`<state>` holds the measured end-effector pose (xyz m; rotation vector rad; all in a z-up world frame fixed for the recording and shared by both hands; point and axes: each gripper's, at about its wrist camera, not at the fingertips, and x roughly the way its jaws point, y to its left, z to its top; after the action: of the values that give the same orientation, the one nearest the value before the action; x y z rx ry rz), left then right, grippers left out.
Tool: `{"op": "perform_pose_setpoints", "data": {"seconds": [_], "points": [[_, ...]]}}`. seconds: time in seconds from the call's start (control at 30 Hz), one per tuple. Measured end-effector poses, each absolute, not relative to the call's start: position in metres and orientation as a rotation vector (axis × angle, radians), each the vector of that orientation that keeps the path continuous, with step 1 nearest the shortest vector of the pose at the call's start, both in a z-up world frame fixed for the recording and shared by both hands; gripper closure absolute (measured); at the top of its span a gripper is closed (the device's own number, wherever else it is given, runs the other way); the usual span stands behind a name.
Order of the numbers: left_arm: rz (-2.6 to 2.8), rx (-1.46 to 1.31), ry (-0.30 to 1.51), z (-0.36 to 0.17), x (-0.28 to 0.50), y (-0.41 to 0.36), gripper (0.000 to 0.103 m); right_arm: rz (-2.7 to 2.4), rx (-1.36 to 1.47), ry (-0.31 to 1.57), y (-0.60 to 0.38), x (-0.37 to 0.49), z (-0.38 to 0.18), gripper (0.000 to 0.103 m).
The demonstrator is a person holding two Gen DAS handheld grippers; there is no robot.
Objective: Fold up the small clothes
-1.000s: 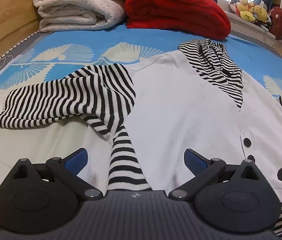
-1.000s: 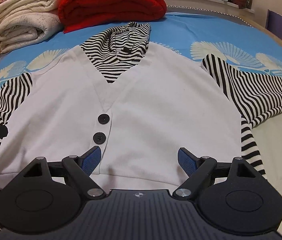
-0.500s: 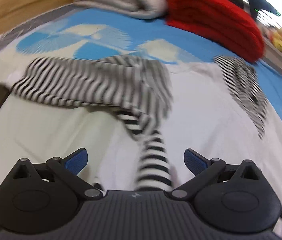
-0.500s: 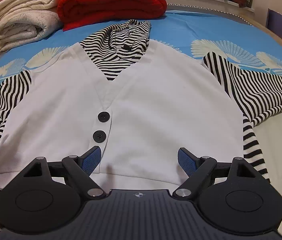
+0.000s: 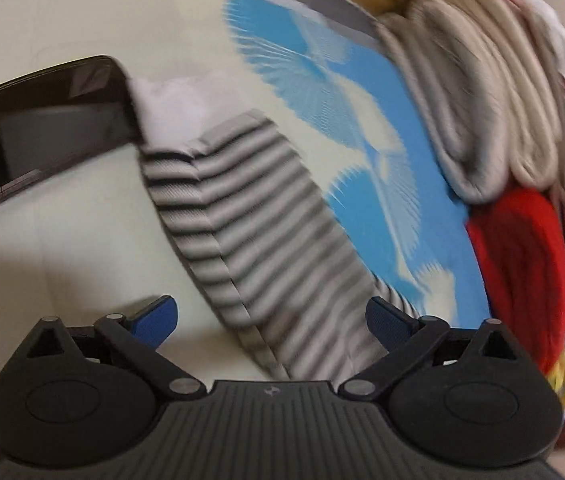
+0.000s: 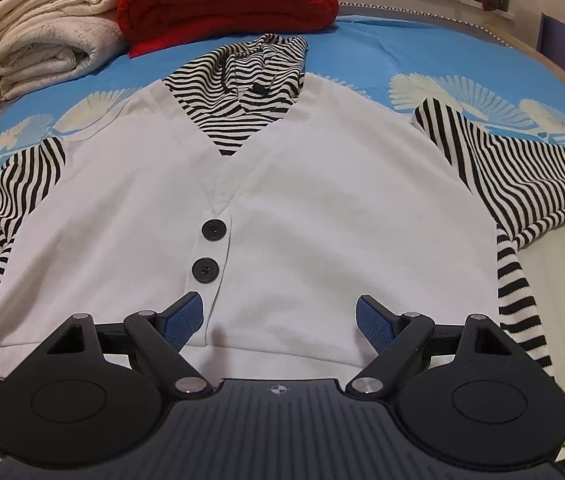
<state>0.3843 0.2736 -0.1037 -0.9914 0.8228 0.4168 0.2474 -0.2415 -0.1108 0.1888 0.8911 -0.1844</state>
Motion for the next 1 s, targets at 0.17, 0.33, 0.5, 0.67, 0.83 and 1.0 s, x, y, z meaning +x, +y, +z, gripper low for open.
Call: {"op": "perform_pose_setpoints", "data": {"seconds": [0.17, 0.33, 0.5, 0.67, 0.83, 1.0], "points": [[0.408, -1.052, 0.759, -0.114, 0.405, 0.301, 0.021, -0.188, 0.182, 0.901, -0.242, 0.25, -0.115, 0.018], [0.414, -0.917, 0.686, -0.087, 0.42, 0.294, 0.1, -0.206, 0.176, 0.899, -0.245, 0.252, -0.117, 0.019], [0.169, -0.683, 0.552, 0.001, 0.447, 0.195, 0.1, -0.212, 0.206, 0.861, -0.254, 0.248, -0.106, 0.019], [-0.292, -0.551, 0.586, 0.03, 0.436, -0.001, 0.099, -0.217, 0.209, 0.818, -0.261, 0.243, -0.095, 0.019], [-0.45, -0.283, 0.863, -0.041, 0.39, -0.126, 0.009, -0.283, 0.279, 0.789, -0.29, 0.241, -0.088, 0.019], [-0.22, -0.146, 0.866, -0.058, 0.358, -0.061, 0.001, -0.338, 0.368, 0.736, -0.322, 0.234, -0.075, 0.019]]}}
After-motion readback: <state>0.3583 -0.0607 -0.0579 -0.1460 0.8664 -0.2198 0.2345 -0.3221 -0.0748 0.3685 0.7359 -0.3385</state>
